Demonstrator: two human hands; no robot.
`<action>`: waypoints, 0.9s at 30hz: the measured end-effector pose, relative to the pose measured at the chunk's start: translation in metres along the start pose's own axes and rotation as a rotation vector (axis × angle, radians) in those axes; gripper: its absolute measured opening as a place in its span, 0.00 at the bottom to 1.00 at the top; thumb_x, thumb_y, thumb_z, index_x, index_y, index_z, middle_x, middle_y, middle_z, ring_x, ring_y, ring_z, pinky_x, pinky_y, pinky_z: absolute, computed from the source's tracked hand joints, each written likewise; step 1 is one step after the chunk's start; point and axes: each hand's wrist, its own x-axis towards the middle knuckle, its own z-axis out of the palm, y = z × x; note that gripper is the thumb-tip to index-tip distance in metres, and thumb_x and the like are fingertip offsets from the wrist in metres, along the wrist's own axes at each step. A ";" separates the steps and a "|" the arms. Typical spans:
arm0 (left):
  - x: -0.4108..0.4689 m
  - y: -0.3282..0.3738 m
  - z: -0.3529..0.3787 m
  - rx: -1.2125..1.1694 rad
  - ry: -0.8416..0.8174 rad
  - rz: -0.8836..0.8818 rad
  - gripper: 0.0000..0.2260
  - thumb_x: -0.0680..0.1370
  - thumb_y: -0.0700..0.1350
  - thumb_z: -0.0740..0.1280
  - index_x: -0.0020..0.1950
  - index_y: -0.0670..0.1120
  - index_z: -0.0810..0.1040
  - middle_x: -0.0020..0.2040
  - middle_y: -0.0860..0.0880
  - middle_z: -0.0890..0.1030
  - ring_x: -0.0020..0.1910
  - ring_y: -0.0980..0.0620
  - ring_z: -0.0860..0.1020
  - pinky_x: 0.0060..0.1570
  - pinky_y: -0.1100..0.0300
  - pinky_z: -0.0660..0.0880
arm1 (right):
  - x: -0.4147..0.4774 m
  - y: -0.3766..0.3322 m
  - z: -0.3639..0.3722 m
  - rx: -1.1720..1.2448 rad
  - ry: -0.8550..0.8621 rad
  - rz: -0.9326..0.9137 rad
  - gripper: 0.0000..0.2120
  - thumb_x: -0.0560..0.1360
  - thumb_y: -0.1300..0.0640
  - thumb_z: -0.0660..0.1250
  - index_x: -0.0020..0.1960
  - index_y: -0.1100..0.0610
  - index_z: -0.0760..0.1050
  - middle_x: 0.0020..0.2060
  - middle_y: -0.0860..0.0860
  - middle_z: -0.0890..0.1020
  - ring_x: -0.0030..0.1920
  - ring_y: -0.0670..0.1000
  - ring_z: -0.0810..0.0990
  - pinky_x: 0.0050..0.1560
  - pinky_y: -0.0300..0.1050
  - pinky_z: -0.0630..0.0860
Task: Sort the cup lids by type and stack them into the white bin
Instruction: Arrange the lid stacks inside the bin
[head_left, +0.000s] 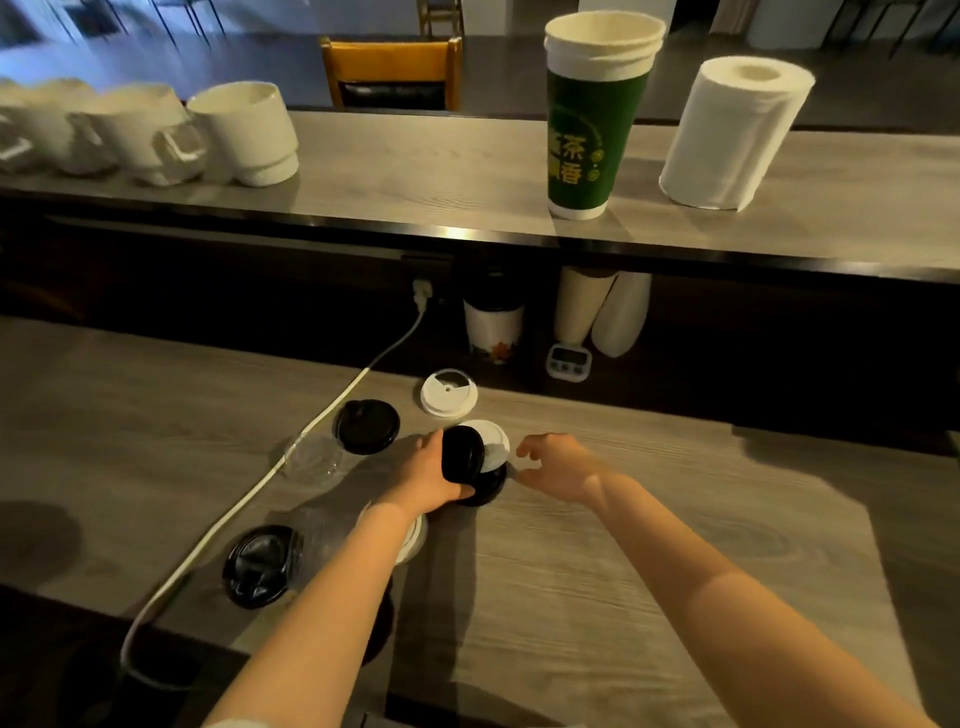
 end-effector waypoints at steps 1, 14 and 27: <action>-0.001 0.000 0.001 0.023 0.024 -0.004 0.44 0.67 0.50 0.76 0.75 0.49 0.54 0.73 0.44 0.60 0.70 0.41 0.64 0.66 0.47 0.66 | 0.001 -0.001 -0.001 0.014 0.013 -0.007 0.20 0.77 0.46 0.62 0.66 0.53 0.70 0.62 0.52 0.76 0.60 0.53 0.75 0.58 0.48 0.74; -0.035 0.034 -0.012 0.244 0.299 0.275 0.44 0.71 0.52 0.72 0.76 0.50 0.45 0.73 0.50 0.50 0.72 0.47 0.54 0.70 0.53 0.59 | 0.001 -0.025 -0.020 0.473 0.225 -0.132 0.16 0.77 0.58 0.65 0.64 0.59 0.70 0.51 0.53 0.77 0.52 0.56 0.80 0.47 0.52 0.81; 0.040 0.016 -0.002 -0.204 -0.061 -0.152 0.35 0.72 0.60 0.68 0.70 0.40 0.65 0.69 0.43 0.67 0.66 0.43 0.69 0.63 0.51 0.69 | -0.011 0.048 -0.021 0.427 0.414 0.173 0.18 0.77 0.57 0.65 0.66 0.58 0.70 0.57 0.57 0.79 0.56 0.57 0.78 0.50 0.52 0.79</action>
